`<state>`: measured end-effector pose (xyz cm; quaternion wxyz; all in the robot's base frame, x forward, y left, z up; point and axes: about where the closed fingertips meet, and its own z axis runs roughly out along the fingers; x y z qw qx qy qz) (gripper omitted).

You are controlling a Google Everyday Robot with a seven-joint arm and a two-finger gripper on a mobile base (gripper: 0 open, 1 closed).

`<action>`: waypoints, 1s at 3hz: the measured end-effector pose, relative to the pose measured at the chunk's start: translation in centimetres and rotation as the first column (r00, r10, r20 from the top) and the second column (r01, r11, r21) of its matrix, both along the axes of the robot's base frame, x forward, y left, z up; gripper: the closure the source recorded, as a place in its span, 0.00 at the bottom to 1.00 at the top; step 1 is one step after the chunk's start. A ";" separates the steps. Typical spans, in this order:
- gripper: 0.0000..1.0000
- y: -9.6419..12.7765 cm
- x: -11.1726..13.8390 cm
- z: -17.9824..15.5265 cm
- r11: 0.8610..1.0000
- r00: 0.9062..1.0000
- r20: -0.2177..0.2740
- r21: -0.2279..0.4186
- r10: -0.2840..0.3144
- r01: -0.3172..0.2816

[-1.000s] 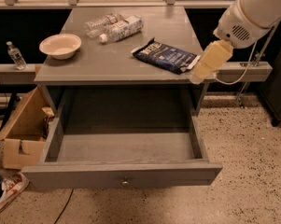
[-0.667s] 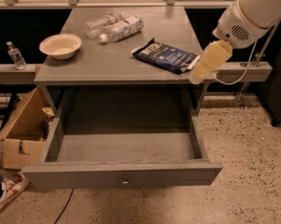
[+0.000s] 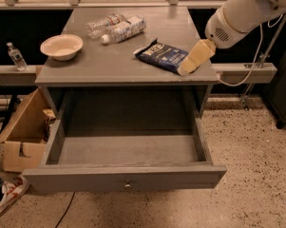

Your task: Place blue chip bag into top drawer

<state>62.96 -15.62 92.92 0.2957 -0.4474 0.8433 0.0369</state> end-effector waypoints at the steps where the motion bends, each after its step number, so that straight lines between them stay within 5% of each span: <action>1: 0.00 -0.2 4.0 -1.3 0.993 0.995 0.023 0.063 -0.098 0.096; 3: 0.00 1.4 9.9 -4.5 0.978 0.982 0.011 0.085 -0.191 0.189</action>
Offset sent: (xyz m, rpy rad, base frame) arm 0.1120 0.0080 -0.0429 0.1192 -0.0438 -0.2377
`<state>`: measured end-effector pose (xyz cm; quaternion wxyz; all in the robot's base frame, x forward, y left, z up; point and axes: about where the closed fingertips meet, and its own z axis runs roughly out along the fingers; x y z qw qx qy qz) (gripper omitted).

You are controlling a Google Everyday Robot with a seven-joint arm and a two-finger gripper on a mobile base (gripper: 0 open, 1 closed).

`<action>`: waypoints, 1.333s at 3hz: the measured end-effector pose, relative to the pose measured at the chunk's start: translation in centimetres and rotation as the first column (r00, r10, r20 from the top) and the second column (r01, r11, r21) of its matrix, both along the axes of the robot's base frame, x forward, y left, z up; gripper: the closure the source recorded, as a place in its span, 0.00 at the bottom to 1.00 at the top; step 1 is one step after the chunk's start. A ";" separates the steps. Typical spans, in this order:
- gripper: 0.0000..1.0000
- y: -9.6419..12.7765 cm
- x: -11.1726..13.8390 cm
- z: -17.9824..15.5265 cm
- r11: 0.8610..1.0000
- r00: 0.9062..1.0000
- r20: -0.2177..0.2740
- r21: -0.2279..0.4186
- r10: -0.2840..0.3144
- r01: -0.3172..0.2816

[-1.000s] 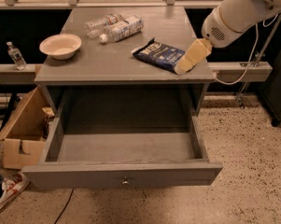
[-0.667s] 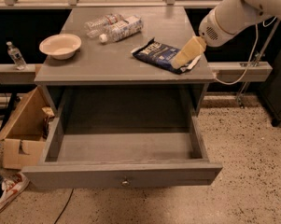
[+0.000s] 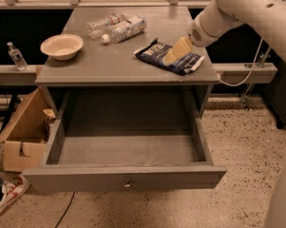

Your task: Place blue chip bag into top drawer

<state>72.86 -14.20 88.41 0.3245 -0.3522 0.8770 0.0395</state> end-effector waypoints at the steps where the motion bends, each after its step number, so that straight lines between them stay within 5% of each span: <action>1: 0.00 1.1 1.8 -2.0 1.000 1.000 -0.028 -0.017 -0.014 0.013; 2: 0.00 1.8 3.0 -3.6 0.999 0.998 -0.057 -0.023 -0.024 0.022; 4: 0.41 2.3 3.8 -5.3 0.999 0.995 -0.091 -0.019 -0.040 0.039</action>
Offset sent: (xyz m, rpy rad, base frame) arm 0.0440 0.0217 -0.0489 -0.0294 0.0808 -0.0395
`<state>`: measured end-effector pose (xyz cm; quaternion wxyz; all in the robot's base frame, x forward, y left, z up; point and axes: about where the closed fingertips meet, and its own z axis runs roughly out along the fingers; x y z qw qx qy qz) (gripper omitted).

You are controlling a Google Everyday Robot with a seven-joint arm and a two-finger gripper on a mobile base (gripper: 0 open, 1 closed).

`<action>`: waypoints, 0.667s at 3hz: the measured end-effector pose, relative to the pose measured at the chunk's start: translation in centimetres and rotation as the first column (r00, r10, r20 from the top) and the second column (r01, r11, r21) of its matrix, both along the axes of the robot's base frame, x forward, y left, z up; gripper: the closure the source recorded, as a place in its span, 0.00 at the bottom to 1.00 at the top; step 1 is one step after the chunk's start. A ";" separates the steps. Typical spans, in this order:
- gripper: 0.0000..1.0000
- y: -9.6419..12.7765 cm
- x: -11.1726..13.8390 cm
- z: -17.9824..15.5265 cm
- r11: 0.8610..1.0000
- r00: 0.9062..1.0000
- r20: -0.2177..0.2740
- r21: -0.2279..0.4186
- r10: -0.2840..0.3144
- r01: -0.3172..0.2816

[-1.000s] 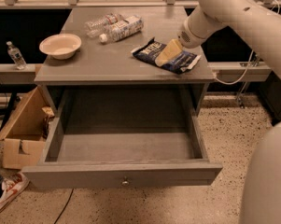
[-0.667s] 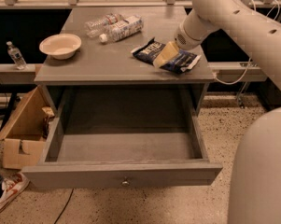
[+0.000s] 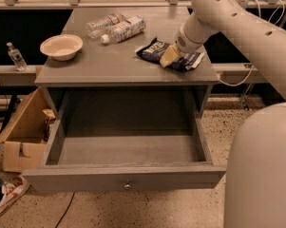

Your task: Place blue chip bag into top drawer

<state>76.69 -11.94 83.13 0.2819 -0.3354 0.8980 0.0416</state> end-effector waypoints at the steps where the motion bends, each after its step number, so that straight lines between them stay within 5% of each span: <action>1: 0.65 0.2 0.0 -0.1 1.000 1.000 -0.003 0.004 0.001 -0.001; 2: 0.89 0.2 -0.1 0.2 1.000 1.000 0.002 0.007 0.004 -0.004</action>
Offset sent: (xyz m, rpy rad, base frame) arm -0.0444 0.0012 0.0950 0.1347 -0.2055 0.1047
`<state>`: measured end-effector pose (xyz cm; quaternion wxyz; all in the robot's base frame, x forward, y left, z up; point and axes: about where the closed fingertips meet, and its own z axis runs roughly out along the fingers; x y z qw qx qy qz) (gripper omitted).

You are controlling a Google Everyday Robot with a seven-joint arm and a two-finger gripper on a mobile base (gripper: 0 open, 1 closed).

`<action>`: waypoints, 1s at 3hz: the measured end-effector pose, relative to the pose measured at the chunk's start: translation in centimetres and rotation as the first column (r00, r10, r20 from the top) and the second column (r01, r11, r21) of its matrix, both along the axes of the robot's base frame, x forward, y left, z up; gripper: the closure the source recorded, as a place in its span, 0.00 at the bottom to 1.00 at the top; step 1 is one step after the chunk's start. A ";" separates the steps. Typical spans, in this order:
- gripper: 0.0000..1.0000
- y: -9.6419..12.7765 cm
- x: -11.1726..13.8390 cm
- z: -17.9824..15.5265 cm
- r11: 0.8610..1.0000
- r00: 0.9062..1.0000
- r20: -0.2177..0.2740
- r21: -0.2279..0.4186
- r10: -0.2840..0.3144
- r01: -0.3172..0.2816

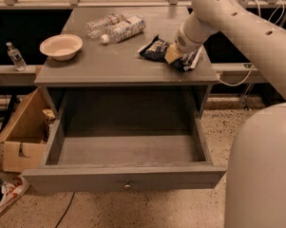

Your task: Place blue chip bag into top drawer

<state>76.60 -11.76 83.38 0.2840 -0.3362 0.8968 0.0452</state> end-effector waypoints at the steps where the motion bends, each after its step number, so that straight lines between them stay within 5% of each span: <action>1: 1.00 0.3 -2.4 3.0 0.996 0.996 0.069 0.062 0.053 -0.057; 2: 1.00 0.3 -6.9 7.2 0.980 0.977 0.171 0.136 0.124 -0.148; 3: 1.00 0.9 -9.7 9.3 0.954 0.954 0.221 0.174 0.202 -0.243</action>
Offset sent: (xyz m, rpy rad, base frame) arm -0.1335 -0.0051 0.1306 0.2557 -0.2900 0.2367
